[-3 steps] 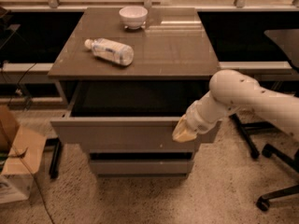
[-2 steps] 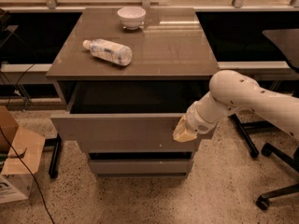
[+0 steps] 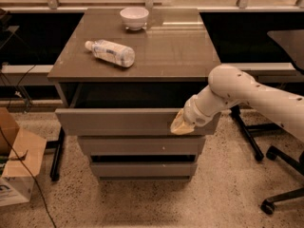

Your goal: Close top drawer

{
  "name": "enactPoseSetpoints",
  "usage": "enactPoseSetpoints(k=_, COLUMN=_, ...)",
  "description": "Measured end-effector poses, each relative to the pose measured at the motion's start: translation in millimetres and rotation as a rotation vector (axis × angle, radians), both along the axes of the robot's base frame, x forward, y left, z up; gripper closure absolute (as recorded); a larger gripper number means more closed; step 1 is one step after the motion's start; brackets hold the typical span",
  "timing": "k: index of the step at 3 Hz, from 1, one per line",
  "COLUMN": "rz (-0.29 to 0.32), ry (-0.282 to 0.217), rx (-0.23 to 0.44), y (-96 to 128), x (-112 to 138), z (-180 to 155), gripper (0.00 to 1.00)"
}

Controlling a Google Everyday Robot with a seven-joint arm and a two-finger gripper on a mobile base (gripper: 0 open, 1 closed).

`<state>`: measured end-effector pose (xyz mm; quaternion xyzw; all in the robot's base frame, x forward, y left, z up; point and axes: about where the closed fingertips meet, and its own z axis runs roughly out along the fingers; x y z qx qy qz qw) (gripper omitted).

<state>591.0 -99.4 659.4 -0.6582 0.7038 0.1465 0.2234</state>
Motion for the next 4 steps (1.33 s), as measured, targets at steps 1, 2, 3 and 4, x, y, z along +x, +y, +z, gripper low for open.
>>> enactPoseSetpoints(k=1, rz=0.004, ry=-0.028, rx=0.033, y=9.1, x=32.1, z=1.5, gripper=0.37)
enactPoseSetpoints(k=2, rz=0.004, ry=-0.036, rx=0.042, y=11.2, x=38.8, z=2.0, gripper=0.13)
enactPoseSetpoints(k=3, rz=0.004, ry=-0.036, rx=0.042, y=11.3, x=38.8, z=1.9, gripper=0.00)
enactPoseSetpoints(k=4, rz=0.004, ry=-0.036, rx=0.042, y=11.3, x=38.7, z=1.9, gripper=0.00)
